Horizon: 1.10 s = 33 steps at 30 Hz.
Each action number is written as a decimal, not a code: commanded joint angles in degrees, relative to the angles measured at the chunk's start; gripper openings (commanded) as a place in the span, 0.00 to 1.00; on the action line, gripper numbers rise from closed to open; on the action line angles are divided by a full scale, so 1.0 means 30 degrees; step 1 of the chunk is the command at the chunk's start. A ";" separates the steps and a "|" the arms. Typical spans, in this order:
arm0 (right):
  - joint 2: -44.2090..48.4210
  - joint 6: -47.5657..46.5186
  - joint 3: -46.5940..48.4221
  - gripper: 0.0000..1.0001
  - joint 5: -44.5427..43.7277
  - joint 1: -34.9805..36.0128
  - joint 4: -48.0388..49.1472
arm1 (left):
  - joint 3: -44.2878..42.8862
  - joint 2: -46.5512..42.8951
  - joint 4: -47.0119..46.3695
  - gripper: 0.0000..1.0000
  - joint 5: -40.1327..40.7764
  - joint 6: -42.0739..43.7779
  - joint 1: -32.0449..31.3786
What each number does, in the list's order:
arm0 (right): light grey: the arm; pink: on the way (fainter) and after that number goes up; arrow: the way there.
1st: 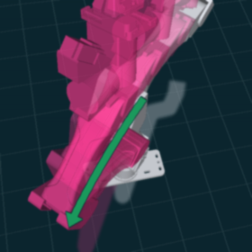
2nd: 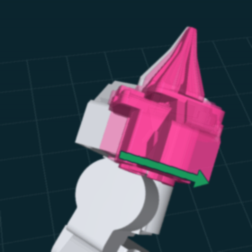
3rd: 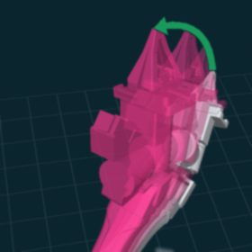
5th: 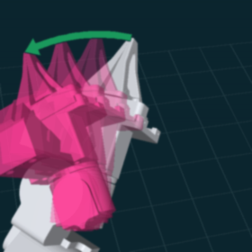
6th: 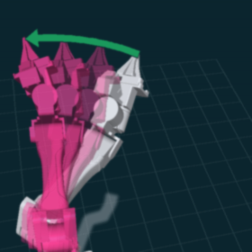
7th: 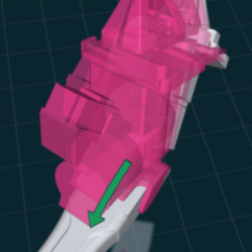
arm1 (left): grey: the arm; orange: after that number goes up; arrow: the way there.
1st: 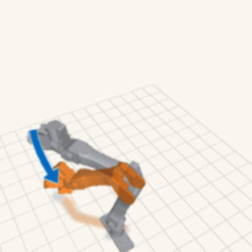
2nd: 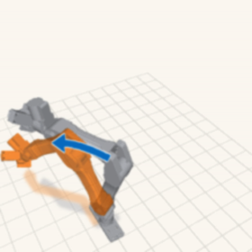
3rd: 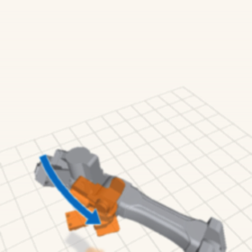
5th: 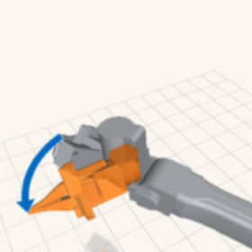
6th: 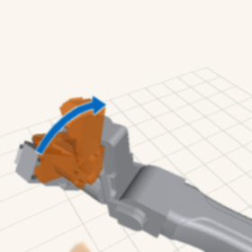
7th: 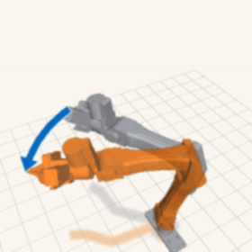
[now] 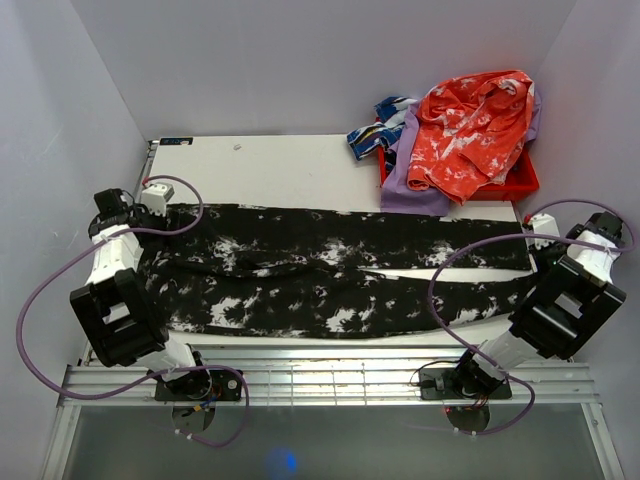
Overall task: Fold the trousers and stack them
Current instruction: Flatten the trousers out
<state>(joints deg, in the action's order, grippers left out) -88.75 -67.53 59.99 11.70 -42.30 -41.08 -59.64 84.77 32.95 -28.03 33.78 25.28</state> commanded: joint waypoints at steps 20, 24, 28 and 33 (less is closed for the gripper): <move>-0.3986 0.6803 0.4965 0.12 -0.0090 0.6423 0.2853 | -0.0189 0.0775 -0.1051 0.80 0.0759 -0.1416 0.0949; -0.5251 0.7625 0.5872 0.59 -0.1206 0.6514 0.2327 | -0.0365 0.0923 -0.1051 0.80 0.0614 -0.1679 0.0920; -0.3033 0.7246 0.6106 0.94 -0.0391 0.5814 0.1072 | -0.0395 0.0776 -0.0935 0.81 0.0409 -0.1738 0.0949; -0.0976 0.5463 0.6637 0.89 0.2013 0.3997 -0.3201 | -0.0219 0.0659 -0.0846 0.80 0.0174 -0.1622 0.0949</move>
<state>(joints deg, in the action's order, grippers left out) -97.62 -47.64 77.01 12.60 -26.89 -41.87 -59.64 87.88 30.81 -25.98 29.08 27.97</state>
